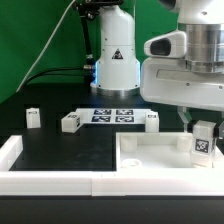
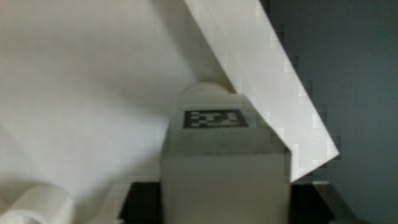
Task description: Assemble one leg
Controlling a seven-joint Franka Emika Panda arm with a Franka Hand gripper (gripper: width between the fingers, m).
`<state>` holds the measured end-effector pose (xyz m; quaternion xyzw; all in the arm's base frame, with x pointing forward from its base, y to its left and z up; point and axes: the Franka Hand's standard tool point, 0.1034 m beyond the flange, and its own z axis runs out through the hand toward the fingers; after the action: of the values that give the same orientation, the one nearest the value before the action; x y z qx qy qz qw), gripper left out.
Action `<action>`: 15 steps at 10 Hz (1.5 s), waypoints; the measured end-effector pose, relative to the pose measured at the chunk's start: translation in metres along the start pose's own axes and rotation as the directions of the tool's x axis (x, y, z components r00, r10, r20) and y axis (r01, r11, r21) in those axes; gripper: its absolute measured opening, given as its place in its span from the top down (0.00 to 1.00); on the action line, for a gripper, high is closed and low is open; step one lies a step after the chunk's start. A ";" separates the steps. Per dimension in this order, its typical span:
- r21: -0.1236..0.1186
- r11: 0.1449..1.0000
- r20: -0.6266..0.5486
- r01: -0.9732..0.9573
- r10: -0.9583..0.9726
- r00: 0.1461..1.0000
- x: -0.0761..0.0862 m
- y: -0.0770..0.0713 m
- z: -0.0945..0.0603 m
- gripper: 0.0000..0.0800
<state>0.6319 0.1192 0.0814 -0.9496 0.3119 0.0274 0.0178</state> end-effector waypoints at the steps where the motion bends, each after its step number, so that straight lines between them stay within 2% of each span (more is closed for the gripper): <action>1: 0.002 0.988 0.000 -0.153 0.153 0.988 0.000 0.001 0.000 0.63; 4: 0.008 0.861 0.016 -0.509 0.509 0.861 0.002 0.002 0.001 0.63; 6: 0.008 0.820 0.019 -0.573 0.573 0.820 0.003 0.002 0.001 0.63; 9: 0.006 0.708 0.032 -0.706 0.705 0.708 0.002 0.002 0.001 0.63; 11: 0.007 0.756 0.032 -0.655 0.655 0.755 0.002 0.002 0.002 0.63; 12: 0.007 0.760 0.032 -0.650 0.650 0.759 0.002 0.002 0.002 0.43; 13: 0.008 0.808 0.031 -0.589 0.589 0.808 -0.001 0.000 0.002 0.28; 14: 0.010 0.888 0.024 -0.460 0.460 0.888 -0.002 -0.002 0.002 0.28; 15: 0.013 0.938 0.023 -0.347 0.347 0.938 -0.003 -0.003 0.002 0.21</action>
Offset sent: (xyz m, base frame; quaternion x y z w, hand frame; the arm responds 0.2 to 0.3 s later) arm -0.0001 -0.0050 -0.0039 -0.0169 -0.0168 0.3209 0.9468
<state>0.6308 0.1232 0.0793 -0.8793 0.4743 0.0370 0.0236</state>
